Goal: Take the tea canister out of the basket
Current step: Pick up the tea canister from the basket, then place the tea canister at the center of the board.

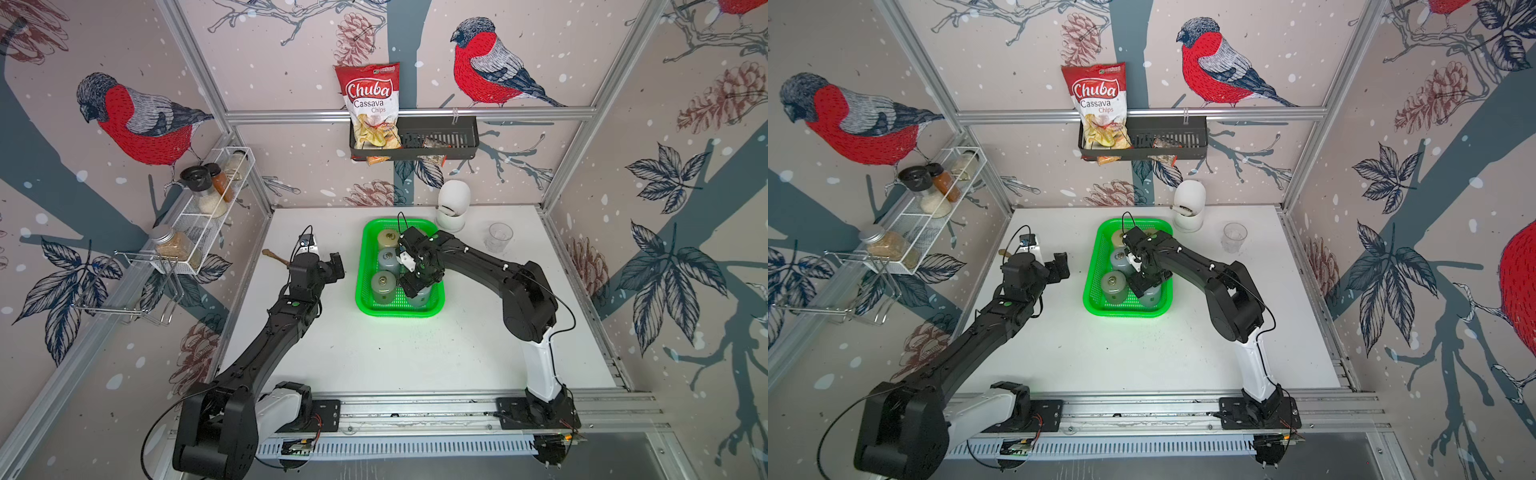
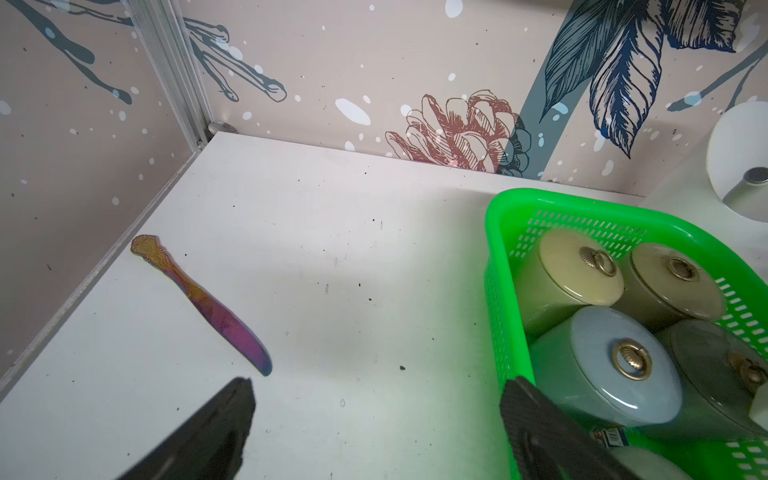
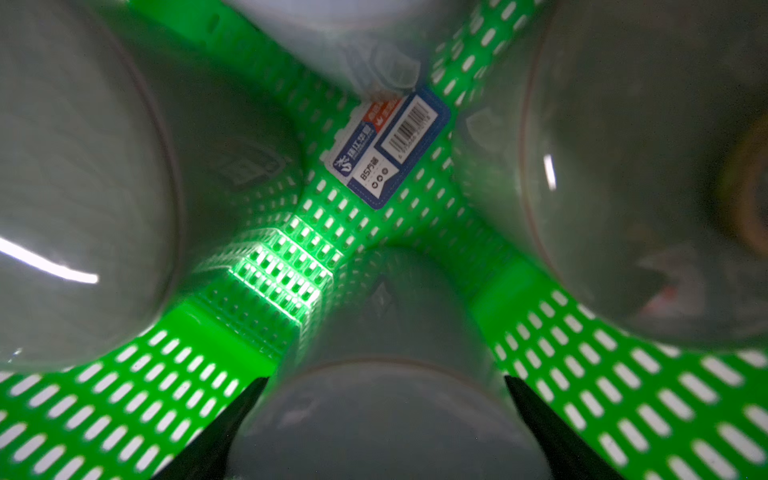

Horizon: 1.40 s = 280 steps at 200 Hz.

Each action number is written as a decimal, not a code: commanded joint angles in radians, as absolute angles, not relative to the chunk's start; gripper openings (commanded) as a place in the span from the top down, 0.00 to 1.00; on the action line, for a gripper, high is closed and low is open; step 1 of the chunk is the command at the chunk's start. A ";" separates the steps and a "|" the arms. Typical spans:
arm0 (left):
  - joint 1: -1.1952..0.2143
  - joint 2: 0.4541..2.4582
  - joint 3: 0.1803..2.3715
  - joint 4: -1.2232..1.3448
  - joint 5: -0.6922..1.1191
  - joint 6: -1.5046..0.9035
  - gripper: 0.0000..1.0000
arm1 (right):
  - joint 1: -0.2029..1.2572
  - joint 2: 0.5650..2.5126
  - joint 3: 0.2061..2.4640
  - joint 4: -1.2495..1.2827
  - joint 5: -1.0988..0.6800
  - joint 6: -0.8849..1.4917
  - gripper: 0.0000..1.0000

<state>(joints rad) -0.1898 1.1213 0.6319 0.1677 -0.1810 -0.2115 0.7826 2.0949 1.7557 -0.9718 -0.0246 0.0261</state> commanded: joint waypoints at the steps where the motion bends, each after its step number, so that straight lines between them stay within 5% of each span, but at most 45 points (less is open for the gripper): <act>1: -0.190 1.123 0.640 0.155 -0.190 -0.212 0.03 | 0.783 2.095 1.768 -1.026 0.008 0.040 0.35; 111: -0.190 1.108 0.645 0.143 -0.195 -0.220 0.03 | 0.788 2.053 1.813 -1.035 0.006 0.052 0.86; 186: -0.191 1.100 0.652 0.136 -0.192 -0.228 0.03 | 0.778 1.971 1.916 -1.076 0.075 0.069 1.00; 280: -0.195 1.102 0.663 0.135 -0.180 -0.239 0.03 | 0.576 1.774 1.840 -1.124 0.156 0.116 1.00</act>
<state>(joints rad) -0.1921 1.1004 0.6529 0.1246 -0.1860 -0.2340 0.6327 1.8259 1.8908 -1.1297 0.1089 0.0849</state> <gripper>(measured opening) 0.968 0.855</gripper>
